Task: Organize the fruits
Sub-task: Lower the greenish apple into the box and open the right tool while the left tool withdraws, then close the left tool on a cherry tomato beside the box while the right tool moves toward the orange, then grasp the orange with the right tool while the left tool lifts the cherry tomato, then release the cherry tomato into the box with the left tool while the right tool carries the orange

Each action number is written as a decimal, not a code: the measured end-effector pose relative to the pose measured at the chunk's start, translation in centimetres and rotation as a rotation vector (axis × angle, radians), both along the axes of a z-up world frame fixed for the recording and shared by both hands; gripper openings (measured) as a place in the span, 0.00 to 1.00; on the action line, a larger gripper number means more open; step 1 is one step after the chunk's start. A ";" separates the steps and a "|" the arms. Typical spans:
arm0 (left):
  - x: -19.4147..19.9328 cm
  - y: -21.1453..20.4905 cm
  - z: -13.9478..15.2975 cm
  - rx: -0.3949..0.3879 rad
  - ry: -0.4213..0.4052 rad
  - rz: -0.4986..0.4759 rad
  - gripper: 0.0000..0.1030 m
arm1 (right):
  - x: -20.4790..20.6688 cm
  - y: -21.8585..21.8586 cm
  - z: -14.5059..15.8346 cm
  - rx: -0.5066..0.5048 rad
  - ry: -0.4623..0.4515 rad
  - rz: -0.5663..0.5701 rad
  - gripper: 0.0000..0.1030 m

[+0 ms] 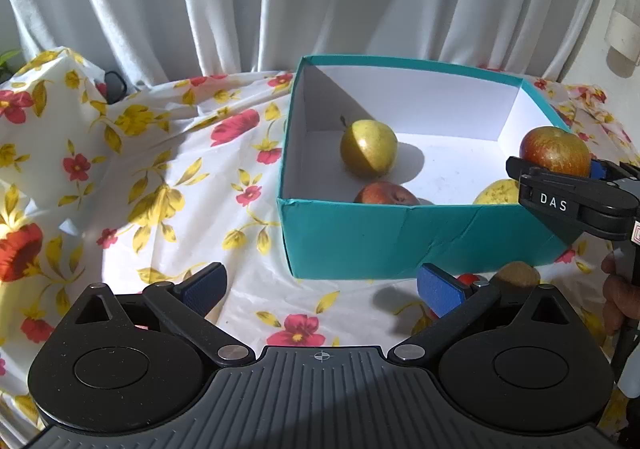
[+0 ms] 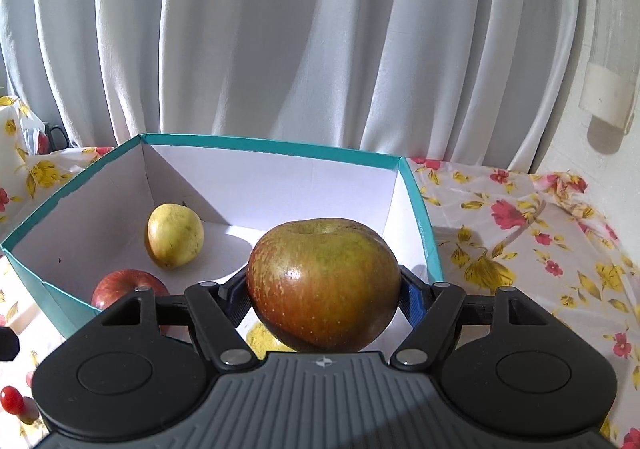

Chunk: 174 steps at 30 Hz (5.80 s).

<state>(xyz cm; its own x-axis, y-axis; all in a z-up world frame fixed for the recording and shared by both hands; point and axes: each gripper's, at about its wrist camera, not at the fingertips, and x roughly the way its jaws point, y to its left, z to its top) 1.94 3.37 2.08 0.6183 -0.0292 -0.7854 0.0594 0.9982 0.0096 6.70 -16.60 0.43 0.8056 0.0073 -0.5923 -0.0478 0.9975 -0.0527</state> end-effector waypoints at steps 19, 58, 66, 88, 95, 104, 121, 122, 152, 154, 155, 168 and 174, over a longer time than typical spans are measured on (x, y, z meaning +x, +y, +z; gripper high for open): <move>-0.5 0.3 -1.0 0.029 0.016 -0.006 1.00 | -2.0 -1.7 3.0 -0.009 -0.145 -0.050 0.86; -6.5 2.2 -7.2 0.029 -0.125 -0.183 1.00 | -15.1 2.4 3.5 0.006 -0.279 0.019 1.00; -5.3 3.6 -8.4 -0.016 -0.059 -0.158 0.78 | -14.9 3.0 2.8 -0.029 -0.238 -0.018 1.00; -4.7 5.4 -8.7 -0.078 0.007 -0.131 0.34 | -14.7 3.7 2.8 -0.055 -0.215 -0.058 1.00; -4.6 5.7 -8.4 -0.089 0.029 -0.129 0.26 | -14.5 3.8 2.2 -0.060 -0.191 -0.097 1.00; -5.3 4.7 -5.5 -0.104 -0.047 -0.190 0.26 | -14.3 4.0 -1.2 -0.076 -0.075 -0.119 0.92; -5.4 4.1 -5.2 -0.105 -0.040 -0.224 0.26 | -13.8 3.6 -4.3 -0.056 0.050 -0.121 0.64; -5.4 4.1 -5.2 -0.104 -0.041 -0.226 0.26 | -13.7 3.7 -4.3 -0.049 0.053 -0.113 0.62; -5.0 2.2 -2.9 -0.085 -0.090 -0.275 0.26 | -12.2 2.7 -4.4 0.028 0.077 -0.074 0.39; -4.8 2.0 -1.9 -0.089 -0.107 -0.280 0.26 | -12.3 2.5 -3.2 0.033 0.047 -0.077 0.39; -4.7 1.8 -1.4 -0.091 -0.119 -0.285 0.26 | -12.3 2.4 -2.6 0.035 0.032 -0.079 0.39; -0.4 -1.4 4.4 -0.058 -0.223 -0.213 0.26 | -12.2 1.1 2.4 0.066 -0.106 -0.122 0.39; 2.2 -2.9 5.2 -0.037 -0.262 -0.174 0.26 | -12.0 0.9 3.7 0.052 -0.153 -0.128 0.39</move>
<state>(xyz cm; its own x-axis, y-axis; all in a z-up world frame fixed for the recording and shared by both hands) 4.10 0.45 7.25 0.7825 -0.1773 -0.5968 0.2291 0.9733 0.0113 -5.33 -15.68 4.08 0.8827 -0.0735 -0.4641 0.0839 0.9965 0.0017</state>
